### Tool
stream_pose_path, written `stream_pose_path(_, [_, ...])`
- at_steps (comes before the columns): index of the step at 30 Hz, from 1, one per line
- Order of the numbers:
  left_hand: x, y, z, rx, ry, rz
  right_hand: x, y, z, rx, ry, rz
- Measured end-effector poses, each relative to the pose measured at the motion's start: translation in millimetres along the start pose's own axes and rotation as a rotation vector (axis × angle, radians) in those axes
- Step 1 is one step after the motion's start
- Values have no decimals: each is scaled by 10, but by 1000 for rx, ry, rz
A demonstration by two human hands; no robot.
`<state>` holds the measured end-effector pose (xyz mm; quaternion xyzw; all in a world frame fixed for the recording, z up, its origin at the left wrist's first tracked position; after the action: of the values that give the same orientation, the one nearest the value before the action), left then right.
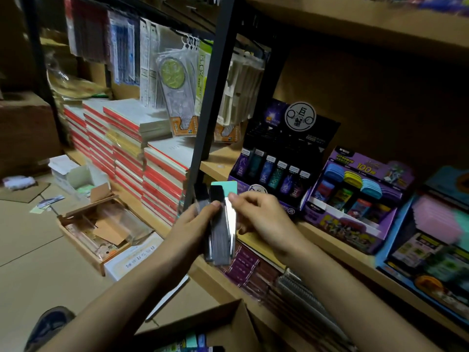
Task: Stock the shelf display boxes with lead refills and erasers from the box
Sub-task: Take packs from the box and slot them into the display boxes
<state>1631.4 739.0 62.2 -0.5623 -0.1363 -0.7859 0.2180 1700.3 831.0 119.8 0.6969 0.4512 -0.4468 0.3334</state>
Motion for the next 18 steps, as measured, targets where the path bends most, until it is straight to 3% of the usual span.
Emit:
stream_pose_path(3, [-120,-64,207,-17,59,-36,163,123,-119,52,-130,41])
stream_pose_path(14, [-314,-223,720,-84,208,-82,525,851,-972,319,-190,55])
stream_pose_path(18, [-406,-282,892,-134,162,-86,554,1274,-1321,426,-152,15])
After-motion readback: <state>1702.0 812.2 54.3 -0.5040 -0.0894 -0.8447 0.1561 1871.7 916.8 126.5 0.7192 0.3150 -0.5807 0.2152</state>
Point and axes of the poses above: each hand's wrist, its own y-axis away from the middle knuckle, its own z-axis out of the palm, x = y × z, the point moved 9 cm from there along -y, towards the middle knuckle, and after that the axes turned 11 degrees about -x, right-handed, at the moved point
